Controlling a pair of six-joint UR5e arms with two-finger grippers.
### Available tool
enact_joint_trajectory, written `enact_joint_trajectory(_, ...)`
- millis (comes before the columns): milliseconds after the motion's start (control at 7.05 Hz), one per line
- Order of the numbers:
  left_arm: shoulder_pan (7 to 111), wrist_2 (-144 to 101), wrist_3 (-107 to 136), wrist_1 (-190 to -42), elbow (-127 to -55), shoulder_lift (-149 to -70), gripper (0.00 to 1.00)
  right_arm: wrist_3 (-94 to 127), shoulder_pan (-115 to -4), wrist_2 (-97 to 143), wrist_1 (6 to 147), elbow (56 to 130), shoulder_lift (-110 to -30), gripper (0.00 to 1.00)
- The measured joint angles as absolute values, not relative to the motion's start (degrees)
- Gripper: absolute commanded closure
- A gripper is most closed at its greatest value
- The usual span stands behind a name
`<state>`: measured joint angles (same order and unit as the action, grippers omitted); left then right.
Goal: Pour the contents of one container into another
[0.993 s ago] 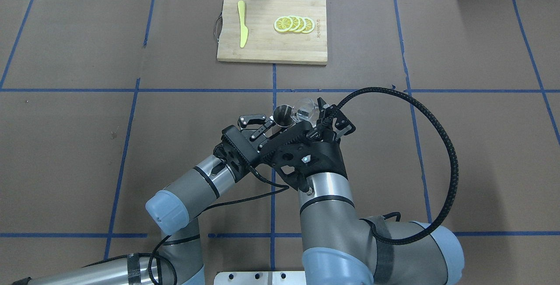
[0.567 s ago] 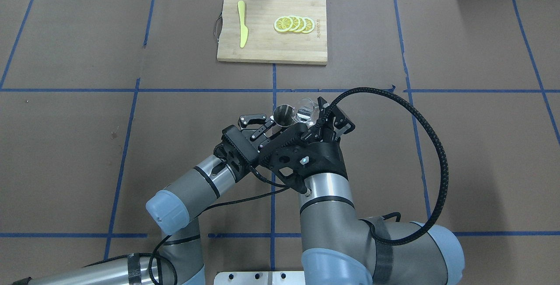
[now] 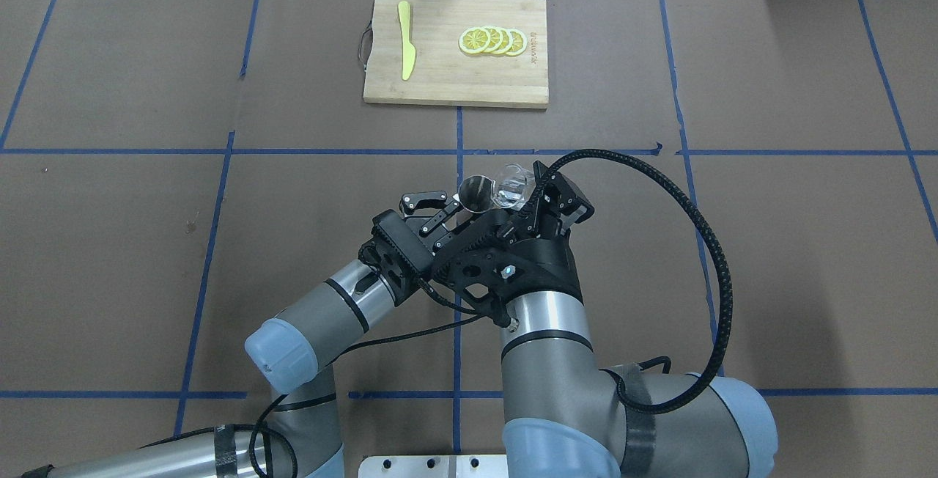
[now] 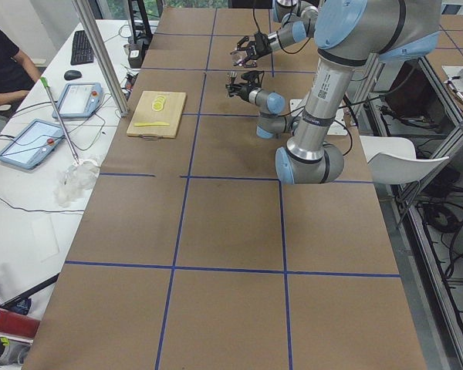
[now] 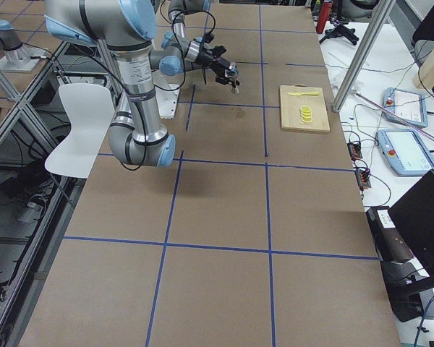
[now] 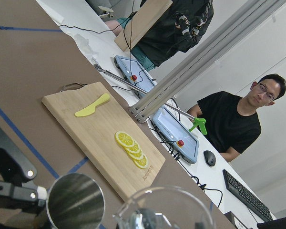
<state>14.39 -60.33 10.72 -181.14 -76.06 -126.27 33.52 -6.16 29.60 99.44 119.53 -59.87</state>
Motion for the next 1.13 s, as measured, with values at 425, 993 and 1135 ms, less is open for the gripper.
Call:
enact_joint_trajectory(425,14.3,-61.0,10.7,-181.1,-75.8,-126.7,1.0,31.8,-6.1,28.9,99.5,119.6,-59.9,1.0)
enact_joint_trajectory(993,14.2,-61.2,10.7,-181.1,-75.6,-126.8,1.0,30.1,-6.1,28.2,100.6,119.7,-59.9,1.0)
enact_joint_trajectory(1135,14.2,-61.2,10.6,-181.1,-75.6,-126.9,1.0,29.9,-6.1,28.1,100.9,119.8,-59.9,1.0)
